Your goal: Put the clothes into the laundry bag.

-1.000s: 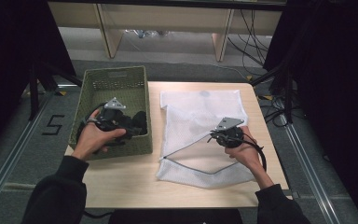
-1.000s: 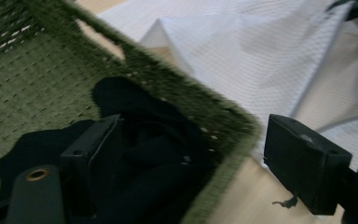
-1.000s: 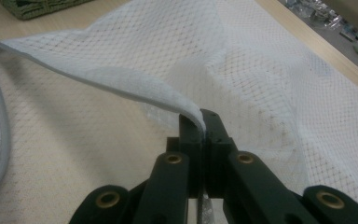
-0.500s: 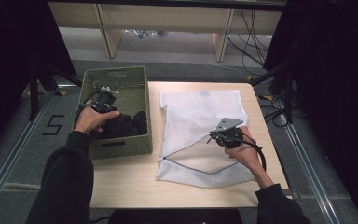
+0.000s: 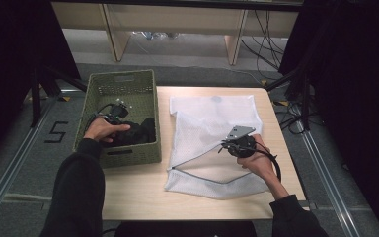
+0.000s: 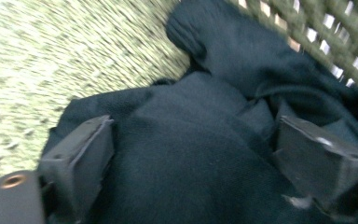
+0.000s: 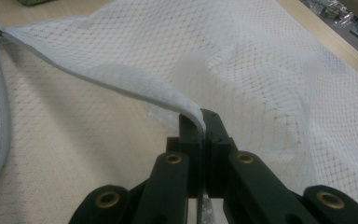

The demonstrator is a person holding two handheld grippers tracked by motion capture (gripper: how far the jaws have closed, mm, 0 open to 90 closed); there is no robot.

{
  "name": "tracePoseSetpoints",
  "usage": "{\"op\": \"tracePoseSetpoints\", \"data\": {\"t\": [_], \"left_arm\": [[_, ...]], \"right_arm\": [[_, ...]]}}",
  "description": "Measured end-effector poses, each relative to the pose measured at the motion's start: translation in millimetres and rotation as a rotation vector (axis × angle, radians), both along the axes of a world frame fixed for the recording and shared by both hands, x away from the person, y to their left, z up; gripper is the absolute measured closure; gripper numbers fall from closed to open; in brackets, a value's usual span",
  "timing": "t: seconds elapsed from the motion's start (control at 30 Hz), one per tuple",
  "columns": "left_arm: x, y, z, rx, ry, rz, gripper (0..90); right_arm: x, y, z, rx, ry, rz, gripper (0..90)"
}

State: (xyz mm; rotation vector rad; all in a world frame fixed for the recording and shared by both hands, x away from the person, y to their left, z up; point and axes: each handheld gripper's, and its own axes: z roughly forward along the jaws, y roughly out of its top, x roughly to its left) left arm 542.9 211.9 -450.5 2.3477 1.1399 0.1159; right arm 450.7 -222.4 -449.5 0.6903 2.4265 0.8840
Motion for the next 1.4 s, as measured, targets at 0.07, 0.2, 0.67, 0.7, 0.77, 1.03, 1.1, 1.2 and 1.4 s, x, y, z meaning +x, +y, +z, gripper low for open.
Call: {"op": "tracePoseSetpoints", "data": {"t": [0.07, 0.2, 0.67, 0.7, 0.77, 1.03, 1.1, 1.2, 1.4], "left_arm": [[1.6, -3.1, -5.3, 0.011, 0.012, 0.005, 8.1], [2.3, -6.3, -14.5, 0.024, 0.016, 0.009, 1.5], [2.6, -14.1, -28.2, 0.134, 0.027, -0.027, 28.9], [2.3, -14.7, -24.8, 0.131, 0.039, 0.013, 39.7], [3.3, -12.8, -20.1, 0.113, 0.027, 0.080, 48.9], [9.2, -6.8, -19.3, 0.098, -0.057, 0.168, 41.7], [9.2, -6.7, -16.9, 0.095, -0.041, 0.142, 30.2], [6.8, -5.7, -15.1, 0.119, -0.048, 0.137, 20.0], [12.7, 1.7, -36.2, 0.105, -0.006, 0.188, 6.5]], "right_arm": [[0.0, -0.2, -0.1, -0.004, 0.001, 0.015, 89.1], [-0.3, -0.9, 0.0, 0.000, 0.011, 0.000, 89.1], [-1.6, -1.1, -0.1, 0.000, 0.016, 0.005, 89.0], [0.0, -1.6, 0.0, 0.000, 0.001, 0.017, 89.0], [-0.1, -1.4, 0.0, 0.002, 0.004, 0.013, 89.0], [0.4, -1.8, -1.0, 0.001, 0.010, 0.007, 89.0], [-0.3, -1.8, -1.5, 0.001, 0.014, 0.001, 89.0], [-0.1, -1.5, -1.4, -0.001, 0.014, 0.005, 89.0], [-0.1, -0.5, -1.9, -0.015, 0.009, 0.021, 89.0]]}}
